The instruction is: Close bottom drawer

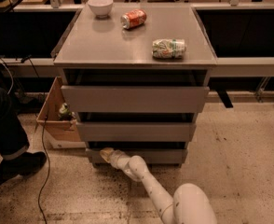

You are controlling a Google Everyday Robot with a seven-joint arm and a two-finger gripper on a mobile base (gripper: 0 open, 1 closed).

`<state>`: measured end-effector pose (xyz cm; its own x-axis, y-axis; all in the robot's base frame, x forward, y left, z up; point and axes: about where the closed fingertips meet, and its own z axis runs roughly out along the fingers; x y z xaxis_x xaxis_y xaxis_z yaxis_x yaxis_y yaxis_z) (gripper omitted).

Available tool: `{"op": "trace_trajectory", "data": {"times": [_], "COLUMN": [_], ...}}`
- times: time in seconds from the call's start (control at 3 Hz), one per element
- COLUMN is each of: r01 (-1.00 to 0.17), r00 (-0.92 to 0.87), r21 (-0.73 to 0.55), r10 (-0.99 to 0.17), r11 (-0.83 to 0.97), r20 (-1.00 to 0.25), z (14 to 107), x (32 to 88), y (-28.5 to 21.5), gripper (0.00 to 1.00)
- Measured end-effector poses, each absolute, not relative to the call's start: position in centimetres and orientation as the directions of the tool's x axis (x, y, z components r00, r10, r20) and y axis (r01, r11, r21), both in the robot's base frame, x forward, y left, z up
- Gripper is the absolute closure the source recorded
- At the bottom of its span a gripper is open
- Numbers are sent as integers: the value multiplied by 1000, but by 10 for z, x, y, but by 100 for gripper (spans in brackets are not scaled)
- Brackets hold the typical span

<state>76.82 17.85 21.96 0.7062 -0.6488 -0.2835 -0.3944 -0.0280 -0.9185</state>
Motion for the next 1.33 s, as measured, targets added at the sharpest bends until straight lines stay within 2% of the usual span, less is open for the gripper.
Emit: {"op": "trace_trajectory", "data": {"times": [0.33,0.67,1.0,1.33], "r01": [-431,-533,-746,-877], "r00": [716,696,544,336], "r21": [-898,-839,-660,-481], "r10": [-639,-620,-651,-709], "r11": [-89,-107,-87,5], "r20": [-281,-363,-529,-620], "z": [233,245,225,212], "x": [754,724,663,612], "y": [152,133,76,0], "gripper": [100,100,100,100]}}
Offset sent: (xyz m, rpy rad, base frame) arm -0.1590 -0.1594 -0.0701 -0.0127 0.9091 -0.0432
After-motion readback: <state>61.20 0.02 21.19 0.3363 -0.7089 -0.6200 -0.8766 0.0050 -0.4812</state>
